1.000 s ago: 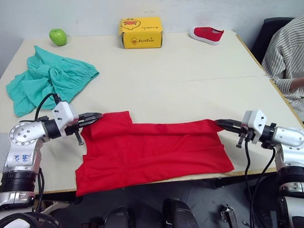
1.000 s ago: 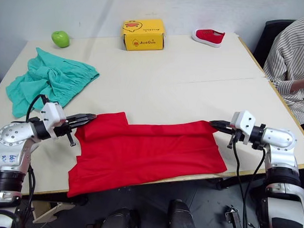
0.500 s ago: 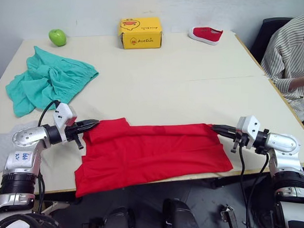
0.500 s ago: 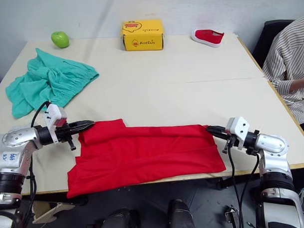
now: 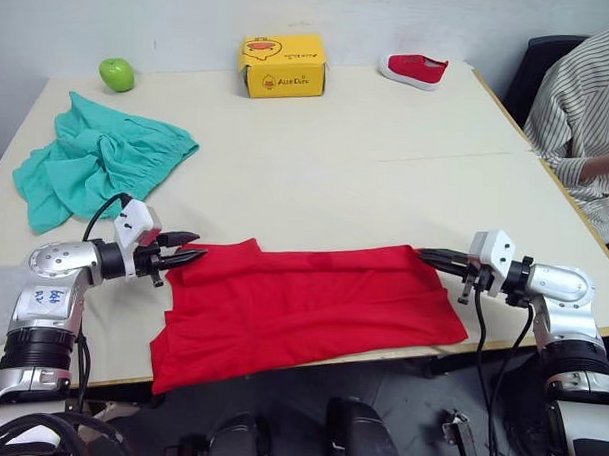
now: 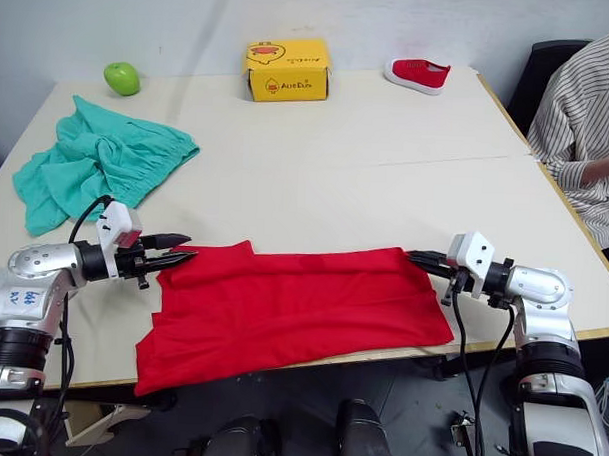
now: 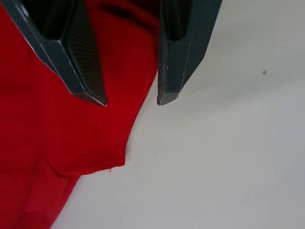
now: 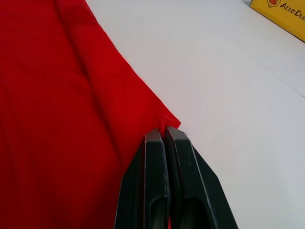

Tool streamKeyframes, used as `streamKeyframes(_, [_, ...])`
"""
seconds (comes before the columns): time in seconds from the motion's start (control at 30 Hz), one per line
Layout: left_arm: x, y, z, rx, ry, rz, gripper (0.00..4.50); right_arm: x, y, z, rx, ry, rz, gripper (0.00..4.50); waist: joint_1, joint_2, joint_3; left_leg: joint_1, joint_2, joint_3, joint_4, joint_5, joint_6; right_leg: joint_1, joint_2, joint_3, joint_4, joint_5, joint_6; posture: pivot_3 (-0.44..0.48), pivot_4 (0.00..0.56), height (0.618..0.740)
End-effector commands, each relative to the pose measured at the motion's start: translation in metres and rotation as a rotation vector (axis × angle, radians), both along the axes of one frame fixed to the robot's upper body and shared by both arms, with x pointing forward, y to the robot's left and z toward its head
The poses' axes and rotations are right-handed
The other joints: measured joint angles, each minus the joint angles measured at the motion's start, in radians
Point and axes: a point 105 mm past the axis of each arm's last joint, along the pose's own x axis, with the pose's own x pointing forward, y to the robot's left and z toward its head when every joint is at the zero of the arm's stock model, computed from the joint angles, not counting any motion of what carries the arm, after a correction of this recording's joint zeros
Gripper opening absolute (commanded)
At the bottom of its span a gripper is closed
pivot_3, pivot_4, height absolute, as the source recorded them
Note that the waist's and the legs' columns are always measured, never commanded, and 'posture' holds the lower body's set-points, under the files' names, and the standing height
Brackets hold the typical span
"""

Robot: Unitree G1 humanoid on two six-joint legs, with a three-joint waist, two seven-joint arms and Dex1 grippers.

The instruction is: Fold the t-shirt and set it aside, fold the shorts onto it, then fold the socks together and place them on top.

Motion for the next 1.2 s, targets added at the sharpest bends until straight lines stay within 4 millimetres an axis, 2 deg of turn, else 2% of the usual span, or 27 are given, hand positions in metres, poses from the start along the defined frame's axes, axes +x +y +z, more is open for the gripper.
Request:
streamKeyframes(0.03, [0.004,0.006,0.003,0.054,-0.015,0.011,1.77,0.003,0.005,0.016,0.018,-0.06,0.013,0.0,0.0,0.0,0.0,0.0,0.0,0.0,0.0,0.0,0.0,0.0,0.0,0.0,0.0,0.0,0.0,0.0,0.15,0.74])
streamKeyframes(0.33, [0.016,0.016,0.006,0.03,-0.029,0.097,1.77,0.002,0.007,0.016,0.023,-0.051,0.019,0.0,0.0,0.0,0.0,0.0,0.0,0.0,0.0,0.0,0.0,0.0,0.0,0.0,0.001,0.0,0.0,0.0,0.15,0.74])
streamKeyframes(0.83, [0.004,0.012,-0.006,0.04,0.068,0.031,1.77,0.003,0.009,0.016,0.027,-0.036,0.024,0.0,0.0,0.0,0.0,0.0,0.0,0.0,0.0,0.0,0.0,0.0,0.0,0.0,0.001,0.0,0.0,0.0,0.15,0.74])
streamKeyframes(0.93, [0.003,0.013,-0.007,0.044,0.068,0.032,1.17,0.003,0.009,0.015,0.027,-0.035,0.025,0.0,0.0,0.0,0.0,0.0,0.0,0.0,0.0,0.0,0.0,0.0,0.0,0.0,0.001,0.0,0.0,0.0,0.15,0.74])
streamKeyframes(1.03, [0.003,0.013,-0.006,0.04,0.059,0.032,0.21,0.003,0.009,0.016,0.028,-0.036,0.025,0.0,0.0,0.0,0.0,0.0,0.0,0.0,0.0,0.0,0.0,0.0,0.0,0.0,0.001,0.0,0.0,0.0,0.15,0.74])
streamKeyframes(1.07, [0.004,0.013,-0.005,0.039,0.046,0.032,0.03,0.004,0.009,0.016,0.028,-0.037,0.024,0.0,0.0,0.0,0.0,0.0,0.0,0.0,0.0,0.0,0.0,0.0,0.0,0.0,0.001,0.0,0.0,0.0,0.15,0.74])
streamKeyframes(1.2, [0.006,0.013,0.004,0.043,-0.034,0.023,0.03,0.004,0.01,0.015,0.028,-0.036,0.025,0.0,0.0,0.0,0.0,0.0,0.0,0.0,0.0,0.0,0.0,0.0,0.0,0.0,0.001,0.0,0.0,0.0,0.15,0.74])
